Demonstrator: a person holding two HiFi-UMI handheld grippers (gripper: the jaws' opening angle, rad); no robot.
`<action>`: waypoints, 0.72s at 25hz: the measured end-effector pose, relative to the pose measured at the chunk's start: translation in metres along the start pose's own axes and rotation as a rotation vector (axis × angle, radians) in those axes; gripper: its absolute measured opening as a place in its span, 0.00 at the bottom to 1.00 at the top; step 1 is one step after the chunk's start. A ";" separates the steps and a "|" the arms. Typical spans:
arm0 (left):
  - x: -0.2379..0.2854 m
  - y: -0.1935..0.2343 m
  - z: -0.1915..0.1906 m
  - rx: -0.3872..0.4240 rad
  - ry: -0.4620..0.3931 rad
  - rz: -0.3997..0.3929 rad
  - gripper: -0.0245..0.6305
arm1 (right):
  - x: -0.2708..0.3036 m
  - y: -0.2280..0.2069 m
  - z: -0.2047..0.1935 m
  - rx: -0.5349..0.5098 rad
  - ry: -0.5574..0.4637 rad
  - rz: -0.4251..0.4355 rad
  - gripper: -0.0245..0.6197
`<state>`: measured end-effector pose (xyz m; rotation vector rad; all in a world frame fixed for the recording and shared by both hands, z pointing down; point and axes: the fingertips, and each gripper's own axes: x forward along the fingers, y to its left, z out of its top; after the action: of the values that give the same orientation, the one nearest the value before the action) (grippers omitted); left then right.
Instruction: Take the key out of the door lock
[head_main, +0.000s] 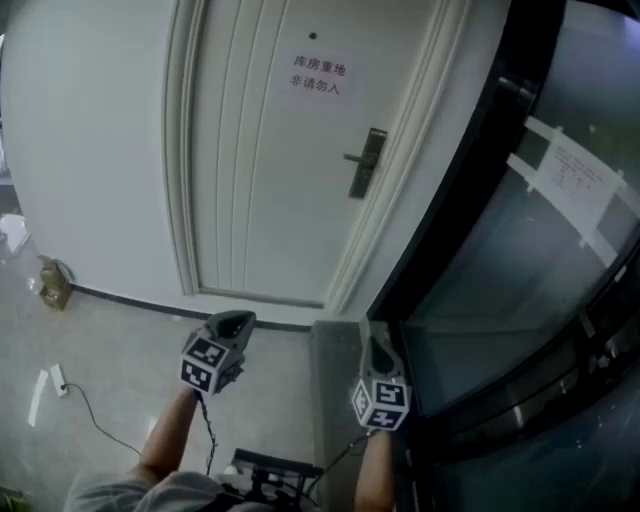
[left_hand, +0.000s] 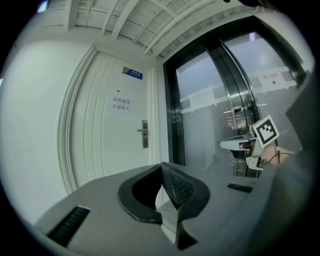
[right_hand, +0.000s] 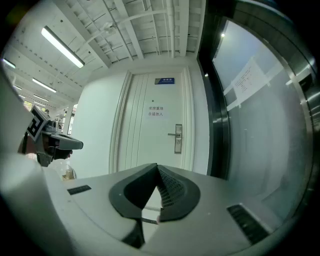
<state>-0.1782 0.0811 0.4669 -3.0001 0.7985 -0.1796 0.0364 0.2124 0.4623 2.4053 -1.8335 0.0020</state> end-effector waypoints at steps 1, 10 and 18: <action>0.001 -0.001 0.001 0.001 0.001 -0.001 0.03 | 0.000 -0.001 0.000 -0.001 0.001 0.002 0.05; 0.007 -0.014 0.005 0.009 -0.004 0.000 0.03 | -0.005 -0.011 0.003 0.008 -0.017 0.013 0.05; 0.018 -0.032 0.009 0.016 -0.003 0.006 0.03 | -0.006 -0.027 0.000 0.020 -0.011 0.034 0.05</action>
<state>-0.1456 0.0996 0.4621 -2.9821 0.8021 -0.1801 0.0605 0.2254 0.4595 2.3915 -1.8884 0.0098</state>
